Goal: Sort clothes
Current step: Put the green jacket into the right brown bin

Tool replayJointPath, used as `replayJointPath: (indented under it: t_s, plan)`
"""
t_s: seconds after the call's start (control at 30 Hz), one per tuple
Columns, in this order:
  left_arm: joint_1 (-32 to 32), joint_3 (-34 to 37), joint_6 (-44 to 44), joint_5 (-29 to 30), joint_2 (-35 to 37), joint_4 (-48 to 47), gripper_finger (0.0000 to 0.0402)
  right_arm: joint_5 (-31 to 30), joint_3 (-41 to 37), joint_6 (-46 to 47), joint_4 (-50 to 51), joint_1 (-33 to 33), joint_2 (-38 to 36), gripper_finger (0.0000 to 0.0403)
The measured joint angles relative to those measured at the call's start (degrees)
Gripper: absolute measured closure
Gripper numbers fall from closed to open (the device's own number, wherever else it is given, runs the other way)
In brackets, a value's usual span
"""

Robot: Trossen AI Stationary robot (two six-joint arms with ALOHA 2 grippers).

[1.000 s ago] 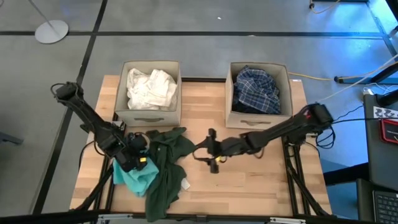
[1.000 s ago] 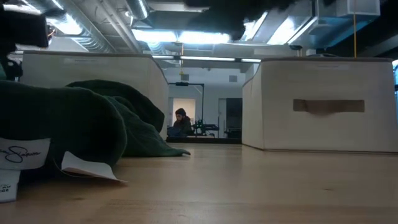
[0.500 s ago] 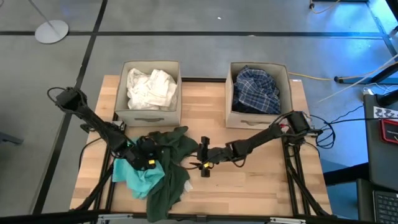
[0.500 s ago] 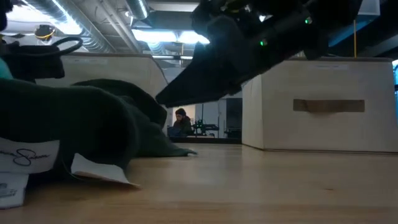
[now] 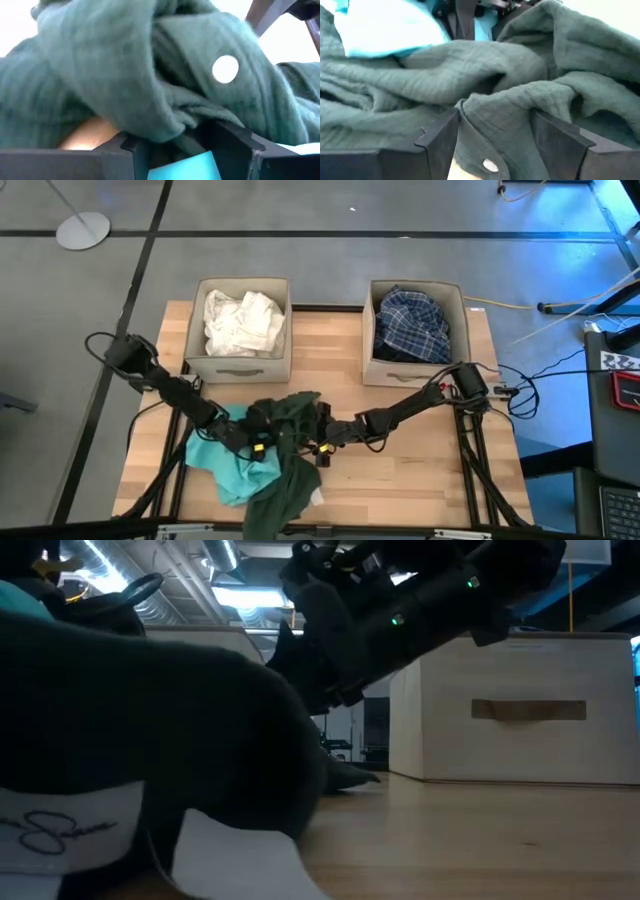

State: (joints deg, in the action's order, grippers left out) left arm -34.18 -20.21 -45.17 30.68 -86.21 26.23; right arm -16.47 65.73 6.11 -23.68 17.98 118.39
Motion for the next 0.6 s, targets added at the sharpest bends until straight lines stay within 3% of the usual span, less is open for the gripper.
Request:
replayJointPath:
  t_s: [0.27, 0.43, 0.6]
  plan:
    - [2.4, -0.1, 4.7, 0.0, -3.9, 9.0, 0.0236, 1.2, 0.0, 7.3, -6.3, -0.5, 1.4, 0.0155]
    - [3.2, -0.1, 5.3, -0.1, -4.7, 10.6, 0.0236, 0.0, 0.9, 16.1, -9.3, -1.7, 4.4, 0.0155]
    - [3.3, 0.0, 5.5, 0.0, -4.7, 10.1, 0.0236, -1.6, 4.7, 17.7, -9.4, -2.5, 8.6, 0.0155]
